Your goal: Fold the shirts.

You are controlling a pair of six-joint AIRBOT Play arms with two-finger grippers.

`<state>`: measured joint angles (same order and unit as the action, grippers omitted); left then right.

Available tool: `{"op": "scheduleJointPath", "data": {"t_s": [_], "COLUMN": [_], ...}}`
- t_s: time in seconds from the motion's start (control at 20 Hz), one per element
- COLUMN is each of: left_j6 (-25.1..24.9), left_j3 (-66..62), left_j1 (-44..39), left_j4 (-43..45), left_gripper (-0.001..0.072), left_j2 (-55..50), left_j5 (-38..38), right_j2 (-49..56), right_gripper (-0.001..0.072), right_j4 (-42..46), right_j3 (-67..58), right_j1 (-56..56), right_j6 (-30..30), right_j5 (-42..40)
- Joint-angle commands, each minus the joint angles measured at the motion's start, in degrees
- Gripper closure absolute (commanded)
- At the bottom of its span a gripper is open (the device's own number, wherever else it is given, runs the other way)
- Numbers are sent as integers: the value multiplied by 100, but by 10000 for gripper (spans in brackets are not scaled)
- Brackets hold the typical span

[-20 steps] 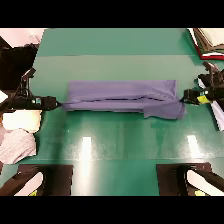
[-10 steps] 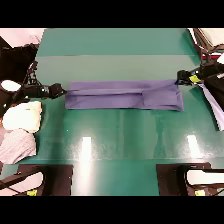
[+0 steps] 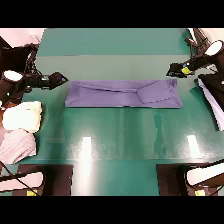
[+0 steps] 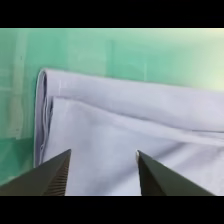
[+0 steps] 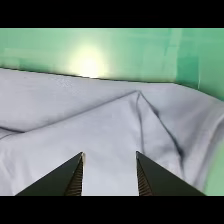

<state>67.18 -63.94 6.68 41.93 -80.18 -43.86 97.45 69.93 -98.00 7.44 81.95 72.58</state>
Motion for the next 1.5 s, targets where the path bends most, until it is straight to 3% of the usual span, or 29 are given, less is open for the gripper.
{"op": "scheduleJointPath", "data": {"t_s": [0.0, 0.2, 0.25, 0.3, 0.35, 0.4, 0.65, 0.9, 1.15, 1.45], "left_j6": [7, 7, 9, 35, 13, -11, 35, 37, 170, 404], "left_j3": [-289, -391, -389, -389, -389, -389, -385, -385, -385, -387], "left_j1": [-4, -4, -4, -4, -4, -4, -356, -1084, -1410, -1429], "left_j4": [-22, -85, -85, -87, -85, -85, -118, -116, -96, -39], "left_gripper": [205, 207, 207, 325, 625, 682, 682, 682, 682, 682], "left_j2": [-37, -35, -35, -35, -35, -35, -35, -35, -35, -42], "left_j5": [-573, -1384, -1582, -1749, -1921, -2017, -2168, -1939, -1934, -1685], "right_j2": [68, 74, 72, 74, 74, 74, 221, 876, 1443, 1508], "right_gripper": [323, 309, 145, 39, 37, 38, 39, 39, 40, 220], "right_j4": [-15, -1368, -1681, -1884, -1945, -1932, -1945, -1998, -2868, -2844], "right_j3": [-271, 155, 363, 612, 866, 1093, 1742, 1248, 990, 929], "right_j1": [315, 1261, 1508, 1742, 1945, 2092, 2356, 2166, 1910, 1475], "right_j6": [-66, -487, -586, -625, -671, -723, -1233, -1368, -1502, -1504], "right_j5": [780, 1266, 1272, 1268, 1224, 1137, 625, 1117, 1482, 1025]}}
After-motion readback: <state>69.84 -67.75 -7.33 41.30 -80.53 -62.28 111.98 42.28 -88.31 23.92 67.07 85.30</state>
